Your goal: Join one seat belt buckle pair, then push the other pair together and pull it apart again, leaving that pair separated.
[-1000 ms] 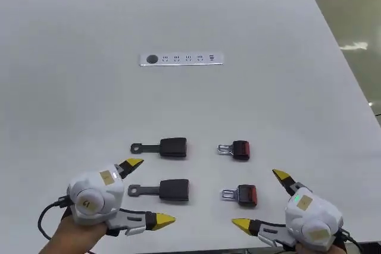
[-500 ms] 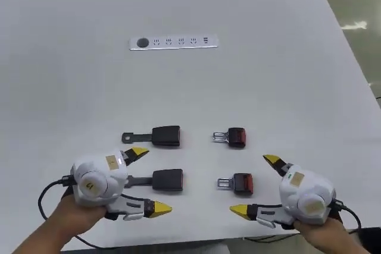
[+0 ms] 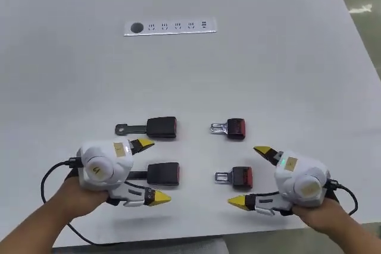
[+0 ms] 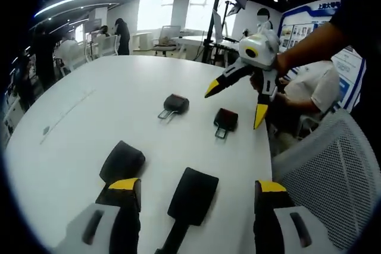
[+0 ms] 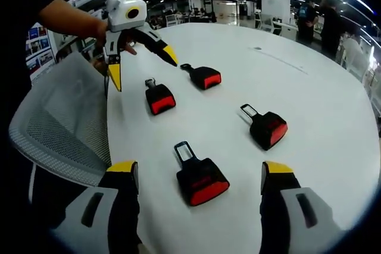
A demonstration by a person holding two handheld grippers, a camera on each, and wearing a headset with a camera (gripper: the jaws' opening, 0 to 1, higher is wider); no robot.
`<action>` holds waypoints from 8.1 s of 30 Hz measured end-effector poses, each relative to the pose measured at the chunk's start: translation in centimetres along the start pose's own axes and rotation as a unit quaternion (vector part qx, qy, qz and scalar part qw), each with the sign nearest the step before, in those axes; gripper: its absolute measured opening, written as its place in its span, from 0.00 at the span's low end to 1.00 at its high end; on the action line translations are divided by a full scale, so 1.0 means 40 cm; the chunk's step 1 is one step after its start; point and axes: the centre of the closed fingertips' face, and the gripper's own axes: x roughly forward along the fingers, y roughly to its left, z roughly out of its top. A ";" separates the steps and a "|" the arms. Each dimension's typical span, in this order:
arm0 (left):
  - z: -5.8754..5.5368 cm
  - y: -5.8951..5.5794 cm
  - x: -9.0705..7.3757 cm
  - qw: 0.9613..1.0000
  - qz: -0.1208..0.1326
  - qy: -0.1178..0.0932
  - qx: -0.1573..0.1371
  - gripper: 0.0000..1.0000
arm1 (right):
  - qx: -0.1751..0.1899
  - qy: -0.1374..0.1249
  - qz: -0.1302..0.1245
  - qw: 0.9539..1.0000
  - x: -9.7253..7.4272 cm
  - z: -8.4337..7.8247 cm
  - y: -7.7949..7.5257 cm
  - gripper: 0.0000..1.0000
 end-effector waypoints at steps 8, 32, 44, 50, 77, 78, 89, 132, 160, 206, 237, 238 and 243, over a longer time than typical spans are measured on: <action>-0.047 0.005 0.026 1.000 -0.011 0.025 0.007 0.78 | -0.018 0.019 0.025 0.999 0.017 -0.030 0.007 0.80; -0.093 0.000 0.044 0.998 -0.036 0.047 0.033 0.55 | -0.061 0.043 0.064 0.995 0.042 -0.067 0.003 0.63; -0.125 0.024 0.053 0.994 -0.032 0.069 0.084 0.41 | -0.098 0.054 0.067 0.991 0.049 -0.075 0.023 0.51; -0.111 0.030 0.064 0.990 -0.036 0.075 0.111 0.39 | -0.111 0.059 0.067 0.990 0.050 -0.067 0.023 0.46; -0.122 0.018 0.068 0.980 -0.065 0.106 0.156 0.34 | -0.152 0.131 0.061 0.978 0.043 -0.084 -0.009 0.34; -0.121 0.017 0.068 0.980 -0.065 0.107 0.157 0.34 | -0.153 0.136 0.060 0.977 0.045 -0.084 -0.009 0.34; -0.117 0.017 0.065 0.978 -0.070 0.115 0.161 0.34 | -0.150 0.129 0.060 0.978 0.076 -0.063 0.011 0.34; -0.129 0.027 0.078 0.975 -0.063 0.138 0.159 0.33 | -0.162 0.097 0.072 0.979 0.219 0.065 0.112 0.33; -0.129 0.016 0.073 0.976 -0.064 0.130 0.160 0.33 | -0.166 0.089 0.075 0.979 0.219 0.098 0.137 0.33; -0.121 0.020 0.060 0.985 -0.108 0.044 0.124 0.32 | -0.153 -0.037 0.092 0.983 0.227 0.098 0.132 0.31; -0.121 0.013 0.068 0.971 -0.076 0.136 0.182 0.34 | -0.162 0.031 0.054 0.985 0.231 0.095 0.134 0.35; -0.121 0.012 0.068 0.970 -0.075 0.139 0.183 0.34 | -0.163 0.032 0.054 0.985 0.231 0.095 0.134 0.35; -0.120 0.010 0.072 0.969 -0.070 0.147 0.183 0.35 | -0.161 0.041 0.055 0.984 0.229 0.093 0.136 0.40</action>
